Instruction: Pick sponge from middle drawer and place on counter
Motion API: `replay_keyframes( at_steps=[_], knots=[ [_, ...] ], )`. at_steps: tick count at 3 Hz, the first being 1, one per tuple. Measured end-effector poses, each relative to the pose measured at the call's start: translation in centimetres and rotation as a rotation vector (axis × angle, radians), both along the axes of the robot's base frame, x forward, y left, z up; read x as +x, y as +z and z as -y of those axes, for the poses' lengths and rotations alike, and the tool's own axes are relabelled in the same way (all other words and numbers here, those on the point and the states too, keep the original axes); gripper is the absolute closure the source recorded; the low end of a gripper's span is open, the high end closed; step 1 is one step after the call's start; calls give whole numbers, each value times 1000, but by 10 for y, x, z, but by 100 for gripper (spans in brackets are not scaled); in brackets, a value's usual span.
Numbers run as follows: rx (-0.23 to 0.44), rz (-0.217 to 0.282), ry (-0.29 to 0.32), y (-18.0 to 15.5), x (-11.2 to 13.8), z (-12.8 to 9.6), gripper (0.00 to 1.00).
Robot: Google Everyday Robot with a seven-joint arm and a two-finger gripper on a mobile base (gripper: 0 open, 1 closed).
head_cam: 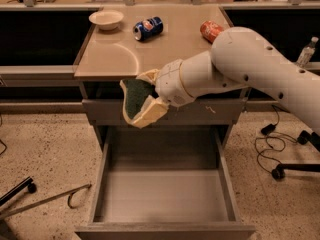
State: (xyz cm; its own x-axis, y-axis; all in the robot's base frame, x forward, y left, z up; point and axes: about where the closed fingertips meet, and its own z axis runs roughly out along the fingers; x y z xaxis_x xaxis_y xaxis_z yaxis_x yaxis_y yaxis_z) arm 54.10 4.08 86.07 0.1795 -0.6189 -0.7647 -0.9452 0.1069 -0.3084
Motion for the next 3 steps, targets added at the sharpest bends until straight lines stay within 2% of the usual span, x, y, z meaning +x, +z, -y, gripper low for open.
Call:
replay_keyframes(
  at_steps=[1,2,3],
  knots=[
    [0,0,0,0,0,0,100],
    [-16,51,-1,18,24,1,100],
    [-21,169,-60,60,83,9,100]
  ],
)
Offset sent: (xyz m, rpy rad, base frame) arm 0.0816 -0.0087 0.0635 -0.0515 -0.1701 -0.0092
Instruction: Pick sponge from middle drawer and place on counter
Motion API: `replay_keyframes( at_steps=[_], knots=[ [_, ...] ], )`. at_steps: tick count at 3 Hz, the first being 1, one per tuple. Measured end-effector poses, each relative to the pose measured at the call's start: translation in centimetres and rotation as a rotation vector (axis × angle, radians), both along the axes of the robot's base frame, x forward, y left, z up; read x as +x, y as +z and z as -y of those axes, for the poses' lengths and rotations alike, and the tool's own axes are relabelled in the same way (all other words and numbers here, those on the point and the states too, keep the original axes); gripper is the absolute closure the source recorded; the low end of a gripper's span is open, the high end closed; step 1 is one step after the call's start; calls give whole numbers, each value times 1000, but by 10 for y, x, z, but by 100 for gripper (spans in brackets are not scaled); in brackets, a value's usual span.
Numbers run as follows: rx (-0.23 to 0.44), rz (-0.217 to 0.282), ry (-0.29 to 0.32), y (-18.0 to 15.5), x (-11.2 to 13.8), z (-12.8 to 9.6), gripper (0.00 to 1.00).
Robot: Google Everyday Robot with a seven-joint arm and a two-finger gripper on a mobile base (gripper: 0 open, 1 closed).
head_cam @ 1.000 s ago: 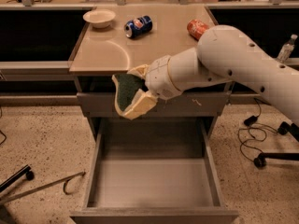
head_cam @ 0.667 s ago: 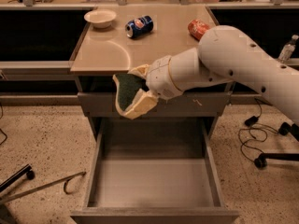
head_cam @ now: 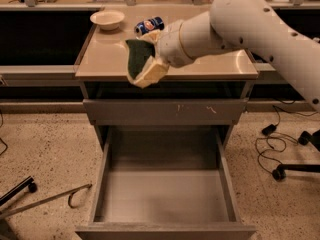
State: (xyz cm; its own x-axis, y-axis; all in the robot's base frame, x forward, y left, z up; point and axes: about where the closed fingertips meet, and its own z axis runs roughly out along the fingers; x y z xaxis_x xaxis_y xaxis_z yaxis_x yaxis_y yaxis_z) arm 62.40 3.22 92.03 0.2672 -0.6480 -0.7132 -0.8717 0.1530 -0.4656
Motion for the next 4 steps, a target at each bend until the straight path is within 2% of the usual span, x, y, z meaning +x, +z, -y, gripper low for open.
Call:
replay_keyframes(
  at_steps=[1,2,3,4],
  knots=[
    [-2,73,-72,31,53,8,100],
    [-4,102,-166,46,96,21,100],
    [-23,90,-226,45,128,29,100],
    [-17,37,-302,30,155,41,100]
  ],
)
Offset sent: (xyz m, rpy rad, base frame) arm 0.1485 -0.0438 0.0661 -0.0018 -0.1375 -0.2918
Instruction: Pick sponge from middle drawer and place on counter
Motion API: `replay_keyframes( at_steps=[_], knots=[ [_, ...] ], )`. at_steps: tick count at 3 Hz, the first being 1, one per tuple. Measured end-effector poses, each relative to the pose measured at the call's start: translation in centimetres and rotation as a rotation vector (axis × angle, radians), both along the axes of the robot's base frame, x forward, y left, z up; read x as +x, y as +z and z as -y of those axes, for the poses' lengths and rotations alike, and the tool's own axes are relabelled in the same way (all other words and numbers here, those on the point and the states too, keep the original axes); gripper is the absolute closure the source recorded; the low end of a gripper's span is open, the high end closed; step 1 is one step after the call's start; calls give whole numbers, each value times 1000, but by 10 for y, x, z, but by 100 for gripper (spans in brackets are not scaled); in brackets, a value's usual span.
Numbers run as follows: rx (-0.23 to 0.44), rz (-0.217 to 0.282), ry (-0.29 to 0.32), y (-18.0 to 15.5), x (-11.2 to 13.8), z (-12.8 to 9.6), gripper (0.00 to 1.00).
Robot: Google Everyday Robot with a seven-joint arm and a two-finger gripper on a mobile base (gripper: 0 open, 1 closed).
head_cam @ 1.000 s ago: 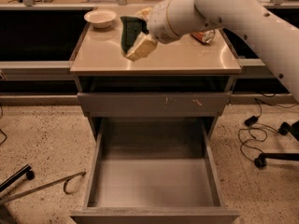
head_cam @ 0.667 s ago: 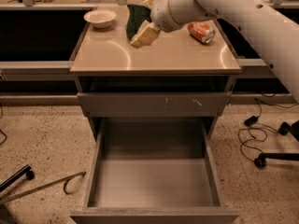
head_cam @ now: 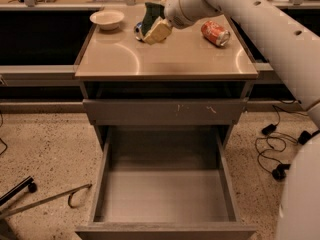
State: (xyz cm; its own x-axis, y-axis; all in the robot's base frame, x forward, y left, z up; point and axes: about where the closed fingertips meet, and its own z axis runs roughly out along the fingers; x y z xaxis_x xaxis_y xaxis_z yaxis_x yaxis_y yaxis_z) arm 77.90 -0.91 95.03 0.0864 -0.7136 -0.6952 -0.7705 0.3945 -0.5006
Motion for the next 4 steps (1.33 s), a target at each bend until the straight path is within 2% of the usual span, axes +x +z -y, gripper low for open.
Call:
replay_keyframes(
  at_steps=[2,4],
  knots=[
    [40,-158,-89,-53,19,12,100],
    [46,-259,-140,-87,20,17,100]
  ],
)
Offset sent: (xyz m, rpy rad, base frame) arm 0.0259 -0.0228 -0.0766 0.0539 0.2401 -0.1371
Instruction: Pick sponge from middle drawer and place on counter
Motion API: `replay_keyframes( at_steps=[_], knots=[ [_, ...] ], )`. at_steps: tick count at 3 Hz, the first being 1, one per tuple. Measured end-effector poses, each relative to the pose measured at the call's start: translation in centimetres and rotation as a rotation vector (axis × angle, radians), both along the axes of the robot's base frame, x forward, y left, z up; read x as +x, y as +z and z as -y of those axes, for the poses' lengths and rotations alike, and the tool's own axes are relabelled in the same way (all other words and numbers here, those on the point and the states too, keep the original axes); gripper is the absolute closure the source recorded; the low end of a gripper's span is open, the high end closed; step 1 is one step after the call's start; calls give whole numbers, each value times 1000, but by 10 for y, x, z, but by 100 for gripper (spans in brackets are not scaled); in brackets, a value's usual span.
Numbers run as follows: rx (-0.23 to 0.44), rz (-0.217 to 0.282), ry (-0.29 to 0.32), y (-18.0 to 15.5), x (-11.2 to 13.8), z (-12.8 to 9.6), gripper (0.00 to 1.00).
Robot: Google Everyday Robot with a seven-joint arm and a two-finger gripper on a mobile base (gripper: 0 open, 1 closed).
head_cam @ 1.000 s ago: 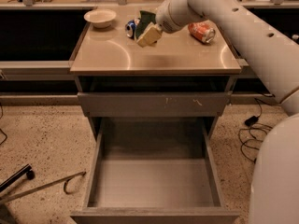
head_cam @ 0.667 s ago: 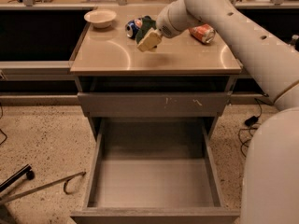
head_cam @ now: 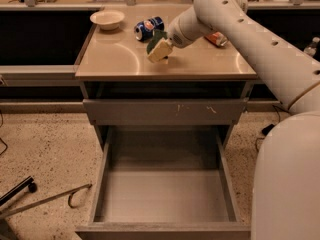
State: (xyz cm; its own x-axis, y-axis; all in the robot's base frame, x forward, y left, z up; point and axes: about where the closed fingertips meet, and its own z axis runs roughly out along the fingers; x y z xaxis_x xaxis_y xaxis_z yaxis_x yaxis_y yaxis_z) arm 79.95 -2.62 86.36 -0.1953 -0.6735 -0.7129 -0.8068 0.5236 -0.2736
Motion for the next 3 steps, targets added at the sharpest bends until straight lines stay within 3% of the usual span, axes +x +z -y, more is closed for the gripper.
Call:
replay_keyframes(
  at_steps=[2,3],
  knots=[
    [17,-70,-19,-24,-1,-1,100],
    [29,-94,-1,-32,-6,-3,81]
  ],
)
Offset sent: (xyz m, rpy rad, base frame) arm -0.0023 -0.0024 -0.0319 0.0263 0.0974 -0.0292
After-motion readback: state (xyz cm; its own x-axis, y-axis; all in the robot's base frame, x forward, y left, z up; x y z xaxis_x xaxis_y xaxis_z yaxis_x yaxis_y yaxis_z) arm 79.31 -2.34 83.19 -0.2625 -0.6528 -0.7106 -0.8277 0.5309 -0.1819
